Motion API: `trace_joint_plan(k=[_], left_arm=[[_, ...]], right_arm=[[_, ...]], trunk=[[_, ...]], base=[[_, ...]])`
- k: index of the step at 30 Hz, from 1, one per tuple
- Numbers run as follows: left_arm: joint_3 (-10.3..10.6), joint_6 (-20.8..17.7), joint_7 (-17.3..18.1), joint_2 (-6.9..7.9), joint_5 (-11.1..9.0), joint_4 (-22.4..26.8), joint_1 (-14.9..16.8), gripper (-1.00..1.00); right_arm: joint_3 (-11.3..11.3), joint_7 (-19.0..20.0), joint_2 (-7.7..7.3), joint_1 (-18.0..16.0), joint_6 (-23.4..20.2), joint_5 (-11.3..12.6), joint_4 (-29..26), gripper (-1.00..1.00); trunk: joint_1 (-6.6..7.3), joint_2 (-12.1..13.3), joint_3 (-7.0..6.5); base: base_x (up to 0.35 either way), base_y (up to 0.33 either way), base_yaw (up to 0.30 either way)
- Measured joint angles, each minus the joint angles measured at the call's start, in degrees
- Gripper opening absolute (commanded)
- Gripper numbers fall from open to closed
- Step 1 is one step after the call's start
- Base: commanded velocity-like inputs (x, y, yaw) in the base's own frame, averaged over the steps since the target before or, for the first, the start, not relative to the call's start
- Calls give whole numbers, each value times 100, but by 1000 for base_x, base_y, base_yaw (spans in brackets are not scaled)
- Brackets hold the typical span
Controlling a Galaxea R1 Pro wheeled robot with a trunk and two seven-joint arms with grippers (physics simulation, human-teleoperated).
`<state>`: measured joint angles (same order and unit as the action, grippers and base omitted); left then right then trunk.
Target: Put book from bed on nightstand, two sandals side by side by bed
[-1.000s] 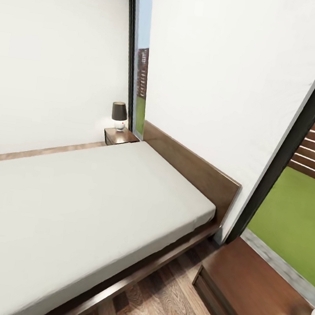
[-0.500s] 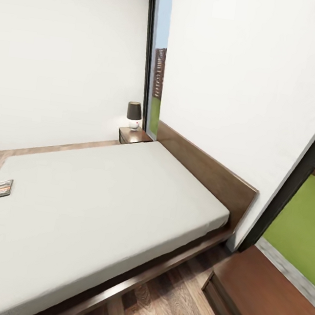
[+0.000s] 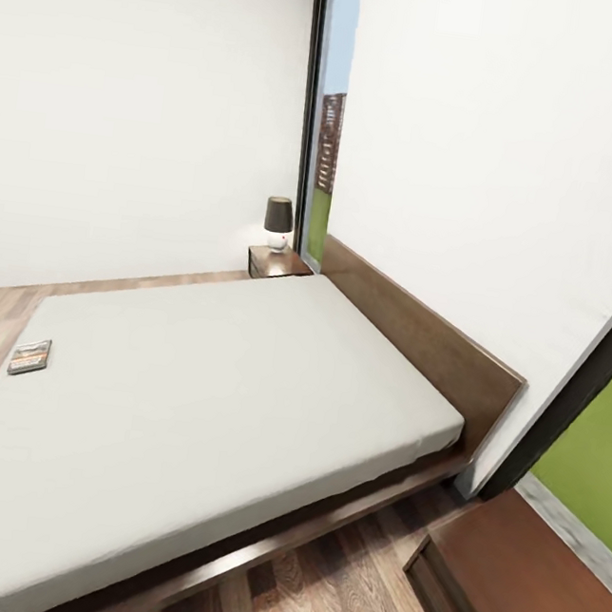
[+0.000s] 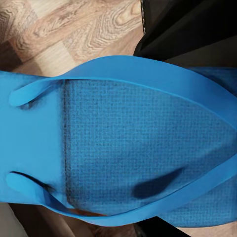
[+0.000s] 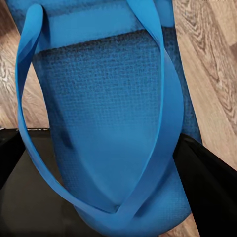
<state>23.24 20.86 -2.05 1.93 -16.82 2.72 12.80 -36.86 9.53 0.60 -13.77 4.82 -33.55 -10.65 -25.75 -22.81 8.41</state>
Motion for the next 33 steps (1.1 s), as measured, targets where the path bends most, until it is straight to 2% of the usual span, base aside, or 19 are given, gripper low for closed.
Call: trace_joint_plan(k=[12,33], left_arm=[[0,0,-1,0,0,1,-1,-100],[0,0,0,0,-2,2,-1,-100]], right_arm=[[0,-1,18,0,0,2,1,-100],[0,-4,24,-1,0,2,2,-100]], trunk=[[0,0,12],[0,0,111]], base=[[0,0,51],[0,0,233]])
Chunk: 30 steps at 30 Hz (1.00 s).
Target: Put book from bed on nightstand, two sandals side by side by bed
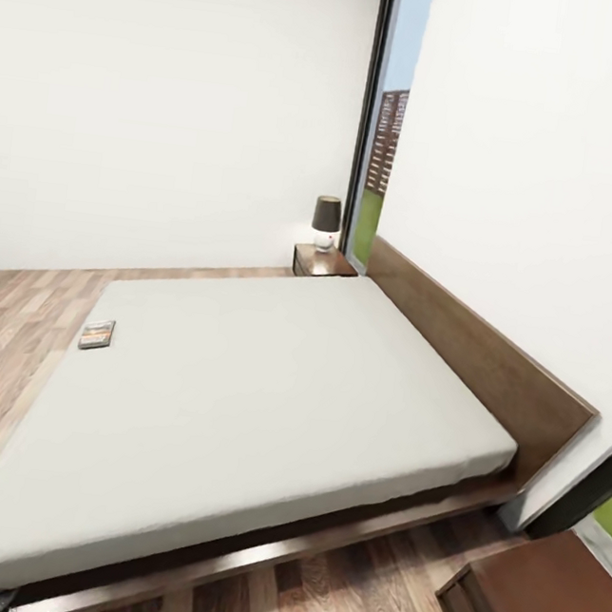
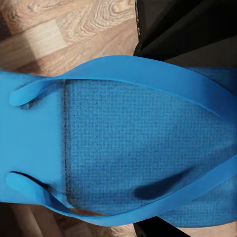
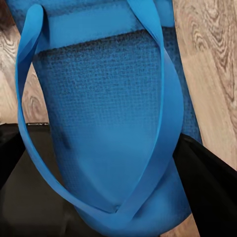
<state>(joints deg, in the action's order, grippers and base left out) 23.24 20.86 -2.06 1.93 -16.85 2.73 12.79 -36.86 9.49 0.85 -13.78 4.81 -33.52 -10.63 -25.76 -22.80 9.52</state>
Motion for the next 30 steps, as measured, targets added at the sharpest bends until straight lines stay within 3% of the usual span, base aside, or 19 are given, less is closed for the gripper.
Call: trace_joint_plan(k=[30], left_arm=[[0,0,0,0,0,1,0,-100]], right_arm=[[0,-2,17,0,0,25,0,-100]], trunk=[[0,0,17]], base=[[0,0,285]])
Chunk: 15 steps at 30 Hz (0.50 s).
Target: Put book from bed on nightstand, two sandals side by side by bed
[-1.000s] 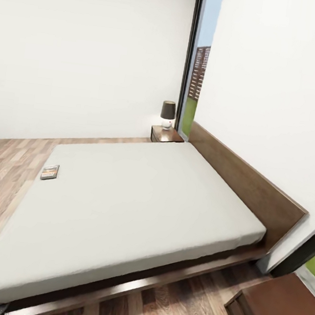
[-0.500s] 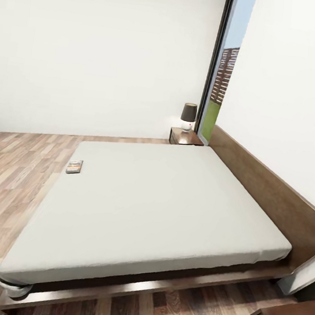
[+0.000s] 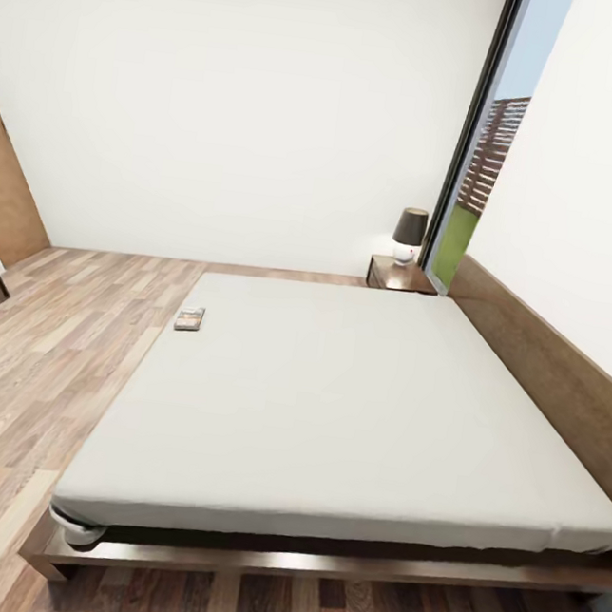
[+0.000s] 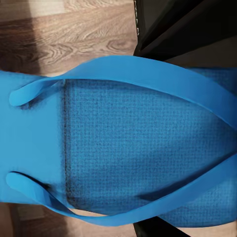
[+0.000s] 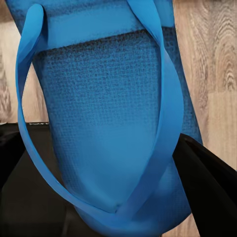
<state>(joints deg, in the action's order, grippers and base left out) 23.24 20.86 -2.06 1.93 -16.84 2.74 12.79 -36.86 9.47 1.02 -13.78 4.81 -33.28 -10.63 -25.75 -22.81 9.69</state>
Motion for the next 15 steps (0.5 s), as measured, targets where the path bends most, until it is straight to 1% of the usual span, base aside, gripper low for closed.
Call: trace_joint_plan(k=[12,15], left_arm=[[0,0,0,0,0,-1,0,-100],[0,0,0,0,1,-1,0,-100]], right_arm=[[0,-1,8,0,0,28,0,-100],[-1,0,6,0,0,28,0,-100]], trunk=[[0,0,-41],[0,0,-52]], base=[[0,0,286],[0,0,225]])
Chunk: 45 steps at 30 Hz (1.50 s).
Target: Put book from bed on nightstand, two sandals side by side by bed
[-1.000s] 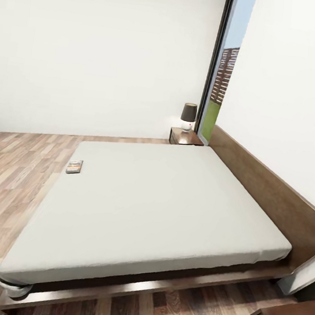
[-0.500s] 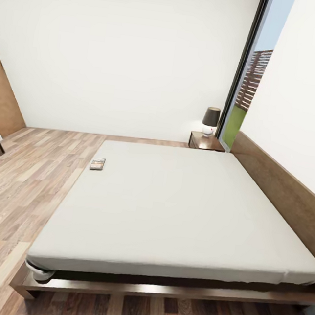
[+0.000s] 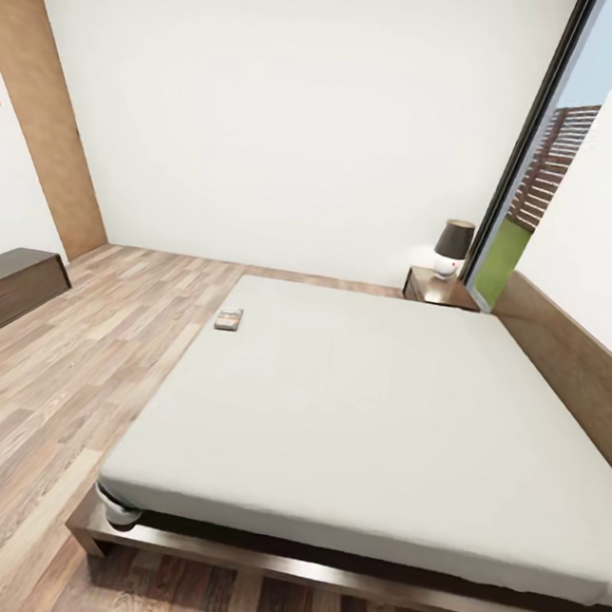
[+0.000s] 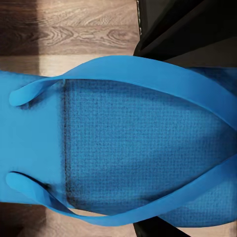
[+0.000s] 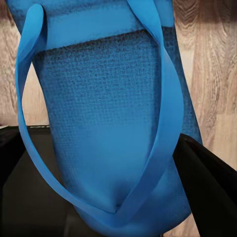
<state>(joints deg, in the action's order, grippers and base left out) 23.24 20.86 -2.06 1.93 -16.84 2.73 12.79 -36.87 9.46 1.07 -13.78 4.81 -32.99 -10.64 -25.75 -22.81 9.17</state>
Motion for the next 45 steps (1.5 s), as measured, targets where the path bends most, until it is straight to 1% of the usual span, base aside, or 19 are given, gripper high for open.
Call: trace_joint_plan(k=[6,14,37,45], left_arm=[[0,0,0,0,2,0,1,-100],[-3,0,0,0,0,3,1,-100],[-2,0,0,0,0,4,1,-100],[-2,0,0,0,1,1,1,-100]], right_arm=[[1,4,-17,1,0,1,-1,-100],[1,7,-23,1,-1,2,0,-100],[1,7,-30,1,0,2,-1,-100],[1,7,-32,1,1,2,-1,-100]], trunk=[[-1,0,-8],[-1,0,-9],[0,0,-9],[-1,0,-10]], base=[[-56,19,67],[-151,134,10],[-10,96,0],[-92,89,0]])
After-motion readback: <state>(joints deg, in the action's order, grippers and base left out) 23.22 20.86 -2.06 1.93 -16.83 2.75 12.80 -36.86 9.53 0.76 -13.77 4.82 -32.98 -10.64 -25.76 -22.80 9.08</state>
